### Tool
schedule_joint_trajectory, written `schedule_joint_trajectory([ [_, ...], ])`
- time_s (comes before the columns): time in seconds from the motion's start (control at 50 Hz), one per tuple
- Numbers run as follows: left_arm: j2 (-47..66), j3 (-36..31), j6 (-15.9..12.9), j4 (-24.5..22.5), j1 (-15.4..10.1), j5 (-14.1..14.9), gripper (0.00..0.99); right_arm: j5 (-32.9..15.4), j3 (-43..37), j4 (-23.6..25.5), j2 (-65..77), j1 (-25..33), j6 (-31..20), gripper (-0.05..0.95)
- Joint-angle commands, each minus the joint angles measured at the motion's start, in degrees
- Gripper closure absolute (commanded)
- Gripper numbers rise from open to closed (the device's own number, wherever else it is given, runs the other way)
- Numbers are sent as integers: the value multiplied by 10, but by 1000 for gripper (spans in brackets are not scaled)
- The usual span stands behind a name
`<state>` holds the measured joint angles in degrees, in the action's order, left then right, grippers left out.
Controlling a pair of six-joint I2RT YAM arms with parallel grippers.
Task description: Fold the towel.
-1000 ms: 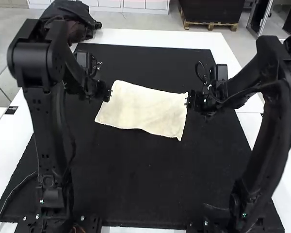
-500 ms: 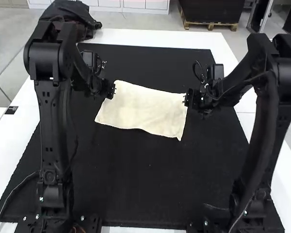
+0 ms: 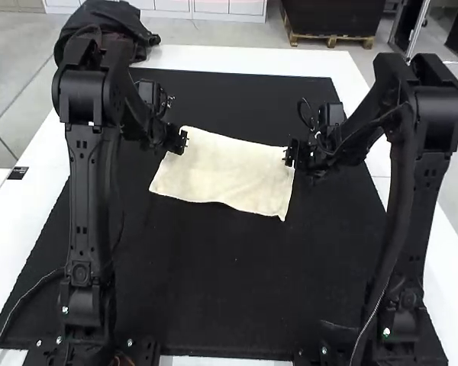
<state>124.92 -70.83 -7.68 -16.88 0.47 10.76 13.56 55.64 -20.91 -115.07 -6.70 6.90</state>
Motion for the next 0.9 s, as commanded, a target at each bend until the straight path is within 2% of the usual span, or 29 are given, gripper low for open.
schedule_joint_trajectory([
  [0.0, 3, -23, 0, -2, 1, 7, 39, 5, 25, -6, -15, -8, 5, -8],
  [0.16, 18, -38, 0, 0, 2, 7, 39, 5, 41, -6, -31, -9, 5, -8],
  [0.56, 51, -79, 11, 47, 2, 7, 41, 4, 64, -8, -55, -9, 4, -8],
  [0.88, 72, -97, 14, 66, 1, 4, 52, 0, 70, -8, -64, -11, -5, -10],
])
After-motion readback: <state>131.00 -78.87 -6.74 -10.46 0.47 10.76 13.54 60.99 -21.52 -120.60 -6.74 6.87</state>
